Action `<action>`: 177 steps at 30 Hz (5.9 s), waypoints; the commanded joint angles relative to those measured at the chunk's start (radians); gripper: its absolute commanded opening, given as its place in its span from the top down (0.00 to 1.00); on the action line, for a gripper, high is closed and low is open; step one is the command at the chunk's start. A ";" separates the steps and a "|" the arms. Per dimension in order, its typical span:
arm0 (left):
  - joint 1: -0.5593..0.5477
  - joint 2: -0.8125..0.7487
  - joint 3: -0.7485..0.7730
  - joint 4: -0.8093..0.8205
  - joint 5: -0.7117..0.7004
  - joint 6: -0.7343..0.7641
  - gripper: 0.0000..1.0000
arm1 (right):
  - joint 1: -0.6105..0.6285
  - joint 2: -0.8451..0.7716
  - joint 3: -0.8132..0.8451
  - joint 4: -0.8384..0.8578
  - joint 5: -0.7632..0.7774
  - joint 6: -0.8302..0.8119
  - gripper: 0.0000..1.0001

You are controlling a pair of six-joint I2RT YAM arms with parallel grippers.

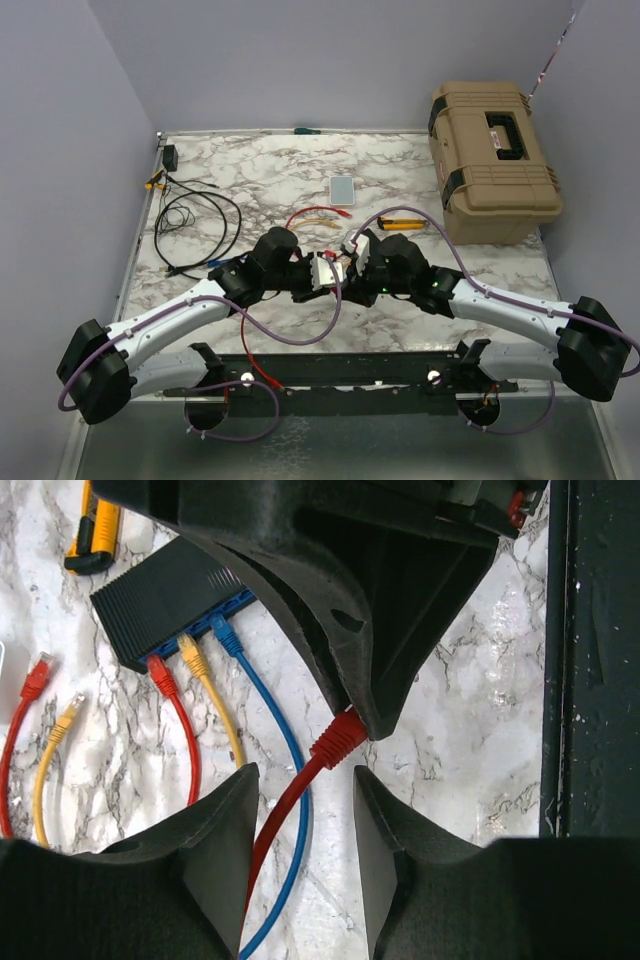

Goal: Insert the plug into the switch port
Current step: Pick up the connector from the center of the board, then insert the connector into the switch port.

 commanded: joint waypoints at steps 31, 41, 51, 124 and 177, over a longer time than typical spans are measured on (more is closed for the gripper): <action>0.000 0.050 0.192 0.064 -0.245 -0.368 1.00 | 0.005 -0.273 -0.073 0.079 0.529 0.132 0.20; -0.002 0.109 0.132 0.275 -0.415 -0.663 1.00 | -0.005 -0.319 -0.088 0.077 0.835 0.249 0.08; -0.089 0.154 -0.070 0.506 -0.496 -0.760 1.00 | -0.245 -0.191 -0.033 0.009 0.672 0.392 0.07; -0.411 0.778 -0.152 1.202 -1.027 -0.556 1.00 | -0.507 0.367 0.005 0.123 0.097 0.410 0.39; -0.403 0.788 -0.176 1.312 -1.080 -0.566 1.00 | -0.507 0.415 0.018 0.144 0.011 0.405 0.41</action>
